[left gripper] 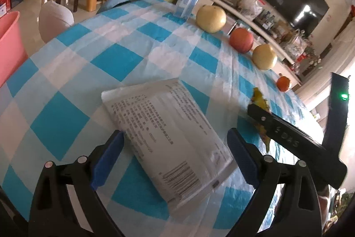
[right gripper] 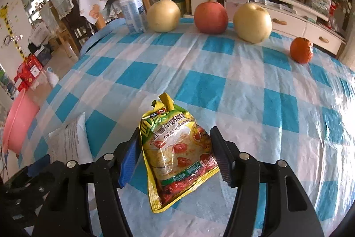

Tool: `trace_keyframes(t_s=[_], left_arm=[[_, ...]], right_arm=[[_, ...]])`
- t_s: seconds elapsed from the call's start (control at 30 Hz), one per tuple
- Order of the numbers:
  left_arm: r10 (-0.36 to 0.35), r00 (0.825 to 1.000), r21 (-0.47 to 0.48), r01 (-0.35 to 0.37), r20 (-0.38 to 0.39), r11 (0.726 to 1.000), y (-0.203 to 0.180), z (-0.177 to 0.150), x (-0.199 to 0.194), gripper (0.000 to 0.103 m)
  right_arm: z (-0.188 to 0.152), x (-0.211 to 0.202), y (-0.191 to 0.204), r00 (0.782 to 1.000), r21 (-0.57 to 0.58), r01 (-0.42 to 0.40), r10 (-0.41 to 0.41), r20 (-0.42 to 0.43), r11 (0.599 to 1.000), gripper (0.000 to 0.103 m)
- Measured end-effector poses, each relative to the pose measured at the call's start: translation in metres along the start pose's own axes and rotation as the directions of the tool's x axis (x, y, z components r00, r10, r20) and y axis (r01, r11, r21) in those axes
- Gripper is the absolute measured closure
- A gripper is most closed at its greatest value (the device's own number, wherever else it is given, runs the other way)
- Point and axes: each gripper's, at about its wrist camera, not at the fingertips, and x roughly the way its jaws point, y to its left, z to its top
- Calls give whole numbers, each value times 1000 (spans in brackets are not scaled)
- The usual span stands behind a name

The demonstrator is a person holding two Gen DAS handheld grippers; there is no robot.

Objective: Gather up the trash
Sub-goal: 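Grasp the white printed bag with the left gripper while the right grasps the yellow snack bag, then lift the white bag with the left gripper while the right lifts the yellow bag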

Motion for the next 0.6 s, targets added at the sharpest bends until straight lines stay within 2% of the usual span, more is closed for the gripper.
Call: trace_keyframes(t_s=[0.2, 0.33, 0.4, 0.6], left_arm=[[92, 995, 88, -94, 25, 992, -18, 5, 15, 9], [174, 984, 233, -176, 28, 957, -34, 4, 26, 9], [176, 984, 248, -178, 30, 952, -34, 5, 27, 9], [165, 986, 308, -166, 31, 937, -34, 8, 31, 11]], right_arm=[[1, -4, -10, 1000, 39, 20, -20, -2, 999, 41], [2, -6, -14, 1000, 67, 14, -13, -5, 998, 34], [2, -5, -14, 1000, 66, 15, -14, -11, 998, 26], [1, 0, -11, 999, 54, 20, -17, -39, 998, 21]])
